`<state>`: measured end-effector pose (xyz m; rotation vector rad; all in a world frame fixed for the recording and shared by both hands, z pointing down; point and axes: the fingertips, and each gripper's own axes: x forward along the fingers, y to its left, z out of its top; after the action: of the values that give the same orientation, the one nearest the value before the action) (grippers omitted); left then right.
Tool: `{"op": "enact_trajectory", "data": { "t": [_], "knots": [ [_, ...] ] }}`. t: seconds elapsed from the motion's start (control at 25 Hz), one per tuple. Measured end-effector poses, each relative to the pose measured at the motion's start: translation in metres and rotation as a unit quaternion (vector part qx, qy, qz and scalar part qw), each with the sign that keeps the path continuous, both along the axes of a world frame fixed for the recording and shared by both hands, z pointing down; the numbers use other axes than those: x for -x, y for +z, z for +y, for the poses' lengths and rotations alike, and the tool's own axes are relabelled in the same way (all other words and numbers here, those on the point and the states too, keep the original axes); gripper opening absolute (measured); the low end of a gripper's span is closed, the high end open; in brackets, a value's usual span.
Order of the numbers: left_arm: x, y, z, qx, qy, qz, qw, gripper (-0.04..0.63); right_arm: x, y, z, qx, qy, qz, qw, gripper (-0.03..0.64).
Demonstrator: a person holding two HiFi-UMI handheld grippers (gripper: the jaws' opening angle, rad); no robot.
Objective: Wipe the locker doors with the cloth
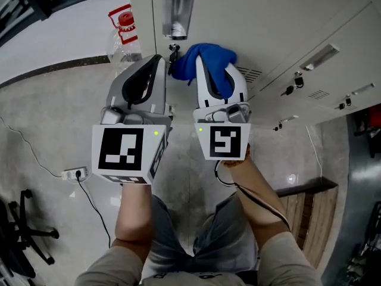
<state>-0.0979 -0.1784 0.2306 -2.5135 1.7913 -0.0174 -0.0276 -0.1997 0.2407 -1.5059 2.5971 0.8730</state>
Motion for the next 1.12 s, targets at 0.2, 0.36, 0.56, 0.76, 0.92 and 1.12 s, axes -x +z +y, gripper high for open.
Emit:
{"op": "enact_trajectory", "data": {
  "t": [0.2,0.36,0.56,0.76,0.92,1.12],
  "knots": [
    [0.001,-0.002,0.003,0.000,0.000,0.006,1.0000,0.002,-0.003,-0.067,0.001,-0.027,0.008,-0.004,1.000,0.032],
    [0.000,-0.007,0.007,-0.006,0.001,0.004,1.0000,0.002,-0.005,-0.122,0.003,-0.067,0.023,-0.004,0.997,0.032],
    [0.001,-0.011,0.013,-0.009,0.000,0.001,1.0000,0.002,-0.012,-0.183,0.004,-0.098,0.044,-0.013,0.994,0.032],
    [0.002,-0.018,0.016,-0.012,-0.002,-0.002,0.9999,0.002,-0.027,-0.233,0.004,-0.111,0.051,-0.028,0.992,0.032],
    [0.001,-0.021,0.018,-0.014,-0.004,-0.006,0.9999,0.003,-0.047,-0.254,0.005,-0.118,0.051,-0.053,0.990,0.032],
    [-0.004,-0.022,0.019,-0.015,-0.001,-0.012,0.9998,0.002,-0.071,-0.244,0.004,-0.114,0.062,-0.072,0.989,0.032]
  ]
}}
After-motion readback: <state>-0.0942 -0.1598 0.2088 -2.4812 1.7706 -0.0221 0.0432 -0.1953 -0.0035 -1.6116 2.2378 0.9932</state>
